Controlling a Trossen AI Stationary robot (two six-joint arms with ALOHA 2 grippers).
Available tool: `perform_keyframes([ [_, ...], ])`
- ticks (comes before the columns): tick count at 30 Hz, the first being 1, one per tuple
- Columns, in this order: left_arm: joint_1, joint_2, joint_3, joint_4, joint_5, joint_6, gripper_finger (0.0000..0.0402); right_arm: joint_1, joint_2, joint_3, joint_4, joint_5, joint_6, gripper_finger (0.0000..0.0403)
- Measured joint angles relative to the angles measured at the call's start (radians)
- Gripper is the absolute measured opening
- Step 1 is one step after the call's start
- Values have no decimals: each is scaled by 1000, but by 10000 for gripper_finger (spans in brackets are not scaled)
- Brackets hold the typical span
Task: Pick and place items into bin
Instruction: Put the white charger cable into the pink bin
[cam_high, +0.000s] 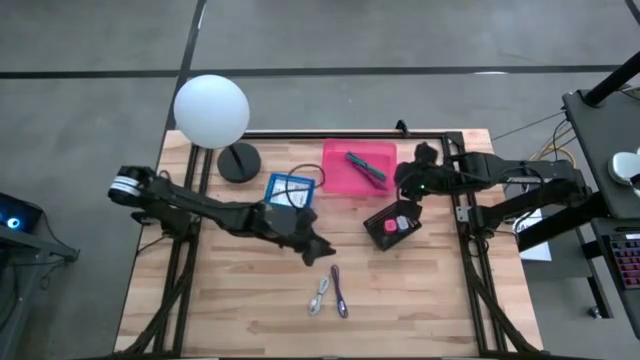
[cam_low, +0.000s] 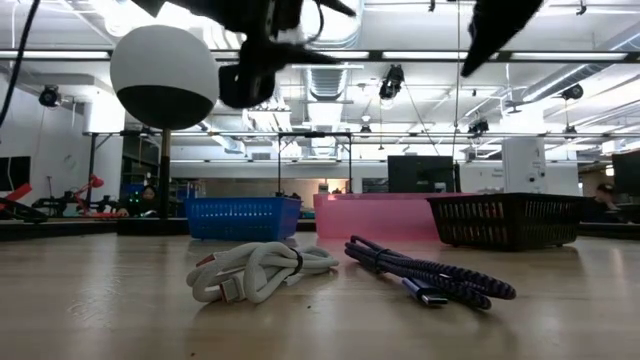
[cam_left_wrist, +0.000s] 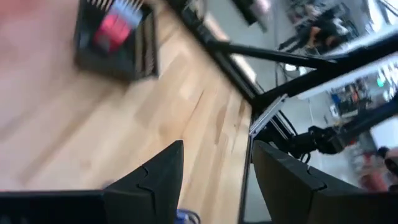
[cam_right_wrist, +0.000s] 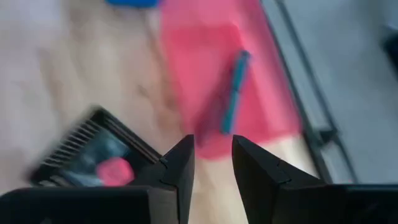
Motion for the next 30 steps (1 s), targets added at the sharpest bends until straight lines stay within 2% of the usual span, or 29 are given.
perform_keyframes([
  [3,-18,55,24,-2,11,-111,176,-1,-1,-6,-61,71,18,91],
  [7,-57,116,102,-57,14,-138,176,0,-10,-9,-63,85,17,86],
  [10,-82,153,193,-214,14,-163,176,0,-14,-14,-60,85,15,84],
  [14,-108,205,337,-526,11,-222,176,0,-15,-17,-59,85,10,86],
  [17,-122,241,417,-668,13,-270,176,-1,-15,-28,-52,86,-10,86],
  [23,-150,320,475,-676,17,-344,176,-1,-15,-70,-52,86,-15,78],
  [28,-183,399,477,-682,120,-395,176,-1,-17,-104,-52,85,-1,73],
  [30,-192,421,478,-683,129,-427,176,-1,-22,-112,-47,85,0,72],
])
